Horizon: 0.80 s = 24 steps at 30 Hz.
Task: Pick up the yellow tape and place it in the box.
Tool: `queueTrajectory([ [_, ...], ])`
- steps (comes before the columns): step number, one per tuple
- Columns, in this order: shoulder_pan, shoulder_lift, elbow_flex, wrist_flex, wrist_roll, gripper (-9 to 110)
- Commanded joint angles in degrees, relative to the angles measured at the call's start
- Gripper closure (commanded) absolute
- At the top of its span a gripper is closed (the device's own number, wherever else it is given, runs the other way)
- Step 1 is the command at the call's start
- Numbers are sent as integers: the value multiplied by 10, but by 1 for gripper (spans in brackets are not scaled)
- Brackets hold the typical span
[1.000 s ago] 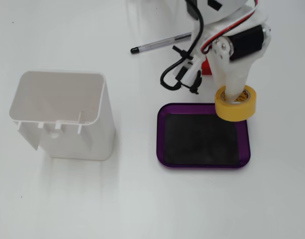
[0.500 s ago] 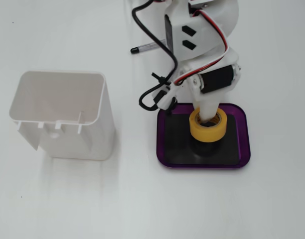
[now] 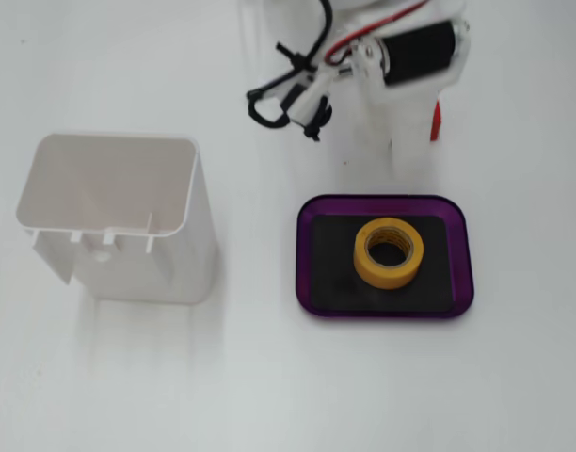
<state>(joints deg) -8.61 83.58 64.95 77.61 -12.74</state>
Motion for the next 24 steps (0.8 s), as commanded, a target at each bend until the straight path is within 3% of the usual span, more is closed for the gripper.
queueTrajectory([
  [1, -6, 114, -46, 52, 5, 87],
  [11, 1, 395, 40, 121, 92, 87],
  [19, 4, 574, 374, 104, 90, 87],
  [24, 38, 674, 575, -3, 91, 87],
])
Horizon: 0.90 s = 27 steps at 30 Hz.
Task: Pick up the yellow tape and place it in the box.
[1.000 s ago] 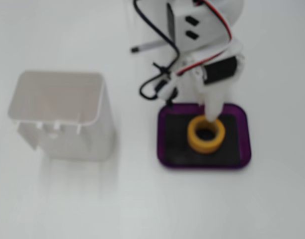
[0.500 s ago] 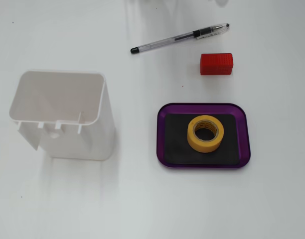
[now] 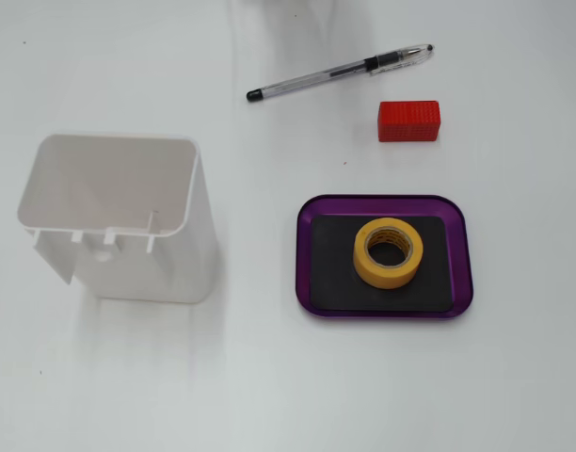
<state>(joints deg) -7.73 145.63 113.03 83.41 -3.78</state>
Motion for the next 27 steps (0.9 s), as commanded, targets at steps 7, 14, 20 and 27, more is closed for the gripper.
queueTrajectory([
  [7, 99, 205, 307, -180, 4, 87],
  [14, 94, 354, 423, -175, 5, 87],
  [20, 93, 452, 513, -174, 71, 87],
  [27, 92, 517, 581, -174, 78, 87],
])
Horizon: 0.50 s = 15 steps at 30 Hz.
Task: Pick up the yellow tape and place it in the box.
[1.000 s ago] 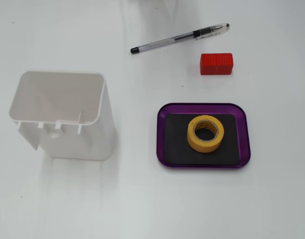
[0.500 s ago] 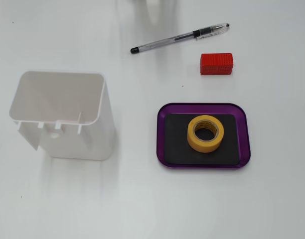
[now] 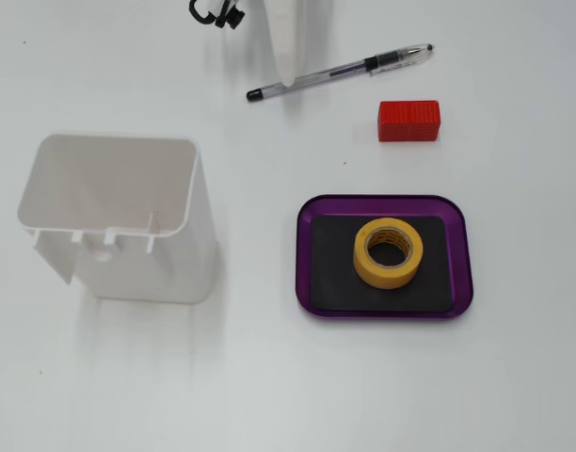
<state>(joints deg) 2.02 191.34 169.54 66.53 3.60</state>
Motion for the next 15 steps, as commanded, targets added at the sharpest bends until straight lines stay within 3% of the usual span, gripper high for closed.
queueTrajectory([
  [1, -5, 64, 23, -5, 4, 87],
  [12, -6, 64, 61, -12, 3, 88],
  [15, -7, 64, 62, -10, 1, 97],
])
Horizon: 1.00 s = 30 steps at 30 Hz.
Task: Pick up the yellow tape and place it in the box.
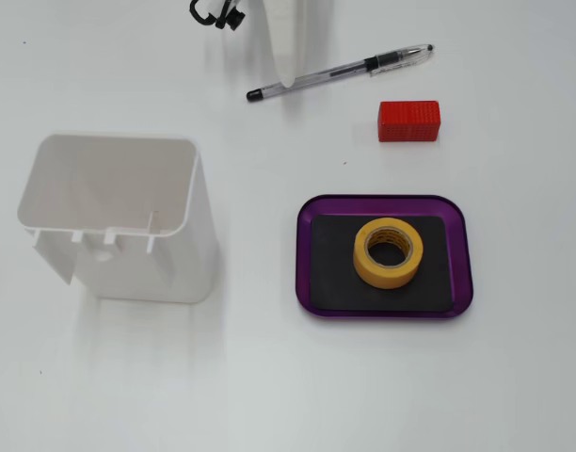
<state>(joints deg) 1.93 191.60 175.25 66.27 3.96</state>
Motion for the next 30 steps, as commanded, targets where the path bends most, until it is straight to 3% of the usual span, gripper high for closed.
queueTrajectory([
  [1, -6, 62, 4, -7, -3, 102],
  [30, -6, 62, 4, -11, 4, 100],
])
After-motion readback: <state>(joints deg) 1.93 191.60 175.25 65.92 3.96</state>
